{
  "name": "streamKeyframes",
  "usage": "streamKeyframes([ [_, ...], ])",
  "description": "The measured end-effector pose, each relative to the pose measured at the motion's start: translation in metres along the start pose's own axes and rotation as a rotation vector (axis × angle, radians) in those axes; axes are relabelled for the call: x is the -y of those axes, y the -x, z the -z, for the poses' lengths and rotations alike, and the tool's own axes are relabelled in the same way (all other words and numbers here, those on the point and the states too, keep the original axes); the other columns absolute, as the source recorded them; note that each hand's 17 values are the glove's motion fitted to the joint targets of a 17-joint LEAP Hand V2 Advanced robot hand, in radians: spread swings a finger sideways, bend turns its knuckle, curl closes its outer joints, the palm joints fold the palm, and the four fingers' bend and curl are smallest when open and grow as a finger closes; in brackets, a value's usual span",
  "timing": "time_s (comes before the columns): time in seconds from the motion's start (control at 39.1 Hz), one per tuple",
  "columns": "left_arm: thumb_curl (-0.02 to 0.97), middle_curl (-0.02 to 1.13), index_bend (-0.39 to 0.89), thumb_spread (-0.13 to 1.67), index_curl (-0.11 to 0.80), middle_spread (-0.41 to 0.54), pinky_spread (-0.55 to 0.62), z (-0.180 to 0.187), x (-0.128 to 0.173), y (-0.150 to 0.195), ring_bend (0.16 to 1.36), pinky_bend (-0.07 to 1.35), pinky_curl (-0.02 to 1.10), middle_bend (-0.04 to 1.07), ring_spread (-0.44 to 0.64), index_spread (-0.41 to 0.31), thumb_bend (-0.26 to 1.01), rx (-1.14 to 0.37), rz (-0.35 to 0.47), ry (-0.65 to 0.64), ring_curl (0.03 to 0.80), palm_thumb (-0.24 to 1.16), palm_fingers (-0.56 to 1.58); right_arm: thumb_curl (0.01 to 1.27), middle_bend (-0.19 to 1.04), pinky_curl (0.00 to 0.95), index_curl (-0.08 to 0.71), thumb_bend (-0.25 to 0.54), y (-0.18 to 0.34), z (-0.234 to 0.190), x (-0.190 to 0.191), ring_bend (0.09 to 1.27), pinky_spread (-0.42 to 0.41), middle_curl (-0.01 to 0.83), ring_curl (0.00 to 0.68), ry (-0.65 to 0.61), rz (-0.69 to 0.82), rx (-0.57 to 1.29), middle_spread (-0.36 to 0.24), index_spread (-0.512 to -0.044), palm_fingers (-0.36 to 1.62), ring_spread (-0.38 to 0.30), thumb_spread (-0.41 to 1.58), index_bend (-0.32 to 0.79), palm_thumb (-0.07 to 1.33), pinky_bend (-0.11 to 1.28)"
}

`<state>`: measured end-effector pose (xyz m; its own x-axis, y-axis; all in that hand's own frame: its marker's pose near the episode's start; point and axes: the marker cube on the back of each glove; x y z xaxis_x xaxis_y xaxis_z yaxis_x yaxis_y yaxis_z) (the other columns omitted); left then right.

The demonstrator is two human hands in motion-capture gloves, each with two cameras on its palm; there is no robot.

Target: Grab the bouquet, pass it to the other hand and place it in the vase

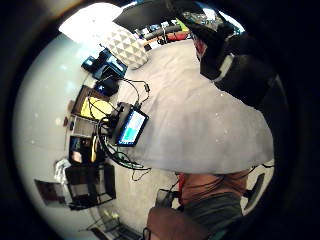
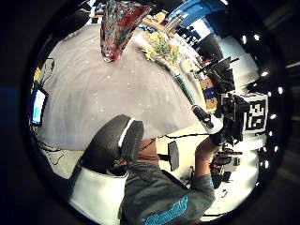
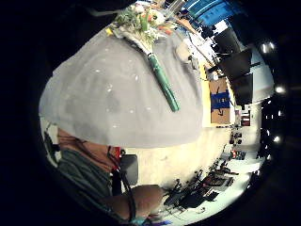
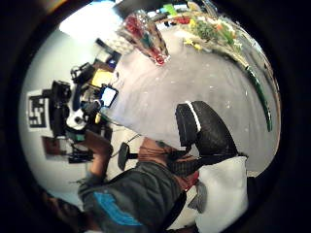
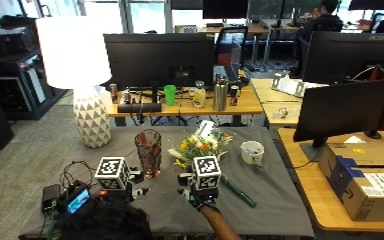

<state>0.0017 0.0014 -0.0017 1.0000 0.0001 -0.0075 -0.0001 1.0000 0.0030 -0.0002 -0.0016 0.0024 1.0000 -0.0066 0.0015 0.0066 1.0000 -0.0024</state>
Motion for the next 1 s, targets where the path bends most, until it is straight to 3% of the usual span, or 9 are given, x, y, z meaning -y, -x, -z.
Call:
streamKeyframes([
  [0.15, 0.1, 0.15, 0.15, 0.64, 0.108, -0.003, 0.11, 0.002, -0.004, 0.001, 0.52, 0.46, 0.2, 0.18, 0.08, -0.064, 0.09, 0.015, 0.012, 0.018, 0.195, 0.24, 0.61, 0.13, 0.28, 0.184, 0.066, 0.326, 0.007, 0.01, -0.01, 0.31, 0.217, 0.128, 0.11, 0.021, -0.006, 0.016, 0.077, -0.235, 0.29, 0.136, 0.72, 0.1, 0.52, 0.49],
  [0.36, 0.149, 0.21, 0.15, 0.84, 0.168, -0.004, 0.13, -0.002, 0.0, 0.003, 0.54, 0.47, 0.26, 0.17, 0.1, -0.078, 0.04, 0.009, 0.012, -0.001, 0.243, 0.26, 0.58, 0.18, 0.3, 0.243, 0.098, 0.299, 0.007, 0.007, -0.006, 0.34, 0.271, 0.195, 0.157, 0.011, 0.009, 0.014, 0.095, -0.293, 0.24, 0.177, 0.99, 0.1, 0.56, 0.53],
  [0.66, 0.206, 0.25, 0.14, 0.93, 0.223, -0.004, 0.14, 0.001, -0.003, 0.004, 0.55, 0.47, 0.31, 0.17, 0.1, -0.084, -0.02, 0.005, 0.009, -0.01, 0.273, 0.28, 0.56, 0.23, 0.31, 0.293, 0.129, 0.232, -0.011, 0.004, -0.006, 0.38, 0.291, 0.259, 0.198, 0.004, -0.005, -0.002, 0.104, -0.318, 0.2, 0.198, 1.13, 0.11, 0.59, 0.56],
  [1.0, 0.241, 0.29, 0.14, 0.95, 0.258, -0.014, 0.14, 0.006, -0.005, 0.001, 0.56, 0.46, 0.34, 0.17, 0.09, -0.093, -0.03, -0.029, -0.002, -0.101, 0.291, 0.28, 0.56, 0.28, 0.3, 0.332, 0.141, 0.16, -0.128, -0.044, 0.016, 0.42, 0.296, 0.294, 0.234, 0.03, -0.202, 0.051, 0.107, -0.327, 0.14, 0.202, 1.17, 0.09, 0.63, 0.61],
])
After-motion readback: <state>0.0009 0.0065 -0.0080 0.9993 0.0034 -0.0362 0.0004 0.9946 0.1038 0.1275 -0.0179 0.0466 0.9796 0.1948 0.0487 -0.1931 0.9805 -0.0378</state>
